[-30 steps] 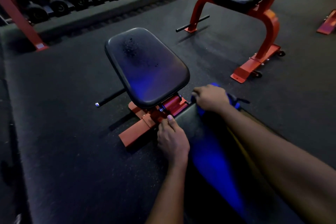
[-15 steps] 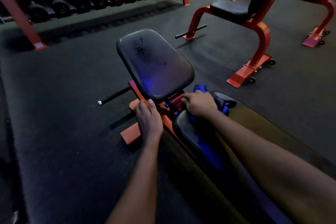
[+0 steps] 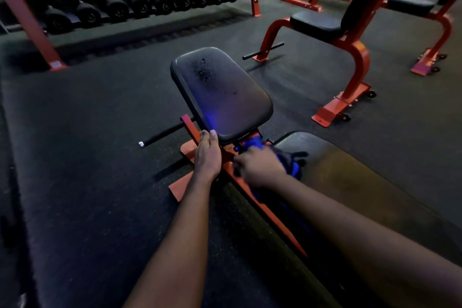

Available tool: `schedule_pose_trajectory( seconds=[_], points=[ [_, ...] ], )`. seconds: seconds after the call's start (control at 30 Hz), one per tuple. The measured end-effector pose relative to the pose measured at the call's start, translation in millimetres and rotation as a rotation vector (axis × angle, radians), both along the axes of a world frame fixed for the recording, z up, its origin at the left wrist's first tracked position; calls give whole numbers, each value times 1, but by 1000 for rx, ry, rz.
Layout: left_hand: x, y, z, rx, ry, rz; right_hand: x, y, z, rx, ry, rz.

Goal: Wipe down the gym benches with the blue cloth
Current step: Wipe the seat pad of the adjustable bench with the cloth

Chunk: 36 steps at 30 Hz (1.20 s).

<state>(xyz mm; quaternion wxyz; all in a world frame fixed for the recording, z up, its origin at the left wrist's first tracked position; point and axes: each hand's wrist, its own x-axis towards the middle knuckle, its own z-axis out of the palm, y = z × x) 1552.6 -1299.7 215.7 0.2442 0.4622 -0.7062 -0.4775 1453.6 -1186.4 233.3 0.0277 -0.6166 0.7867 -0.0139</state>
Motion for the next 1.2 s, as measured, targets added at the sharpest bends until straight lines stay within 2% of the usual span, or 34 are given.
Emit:
schedule_pose_trajectory(
  seconds=[0.07,0.1,0.2,0.23,0.37,0.43,0.53,0.6,0.77,0.9,0.97,1.03,1.2],
  points=[
    [0,-1,-1,-17,-19,4,19,9,-7,83,49,232],
    [1,0,-2,-13,-25,-5,18,11,-9,97,67,243],
    [7,-2,-1,24,4,-28,11,2,-3,16,93,-6],
    [9,-3,0,35,11,-27,15,2,-3,39,139,-12],
    [20,-9,-8,80,35,-51,37,43,-22,167,278,205],
    [26,-6,-12,88,73,-63,37,56,-21,191,325,172],
    [32,0,-17,99,160,1,36,39,-13,185,162,-36],
    [30,8,-19,100,211,58,40,29,-10,191,132,-165],
    [17,43,-26,168,215,-7,54,105,-23,15,198,-144],
    [11,72,-29,168,148,-130,49,129,-17,17,159,-137],
    [8,79,-29,169,128,-135,44,109,-3,59,59,-140],
    [6,84,-26,172,136,-110,42,107,-1,78,44,-132],
    [4,97,-26,184,99,-81,48,190,-21,-79,98,-104]
  ],
)
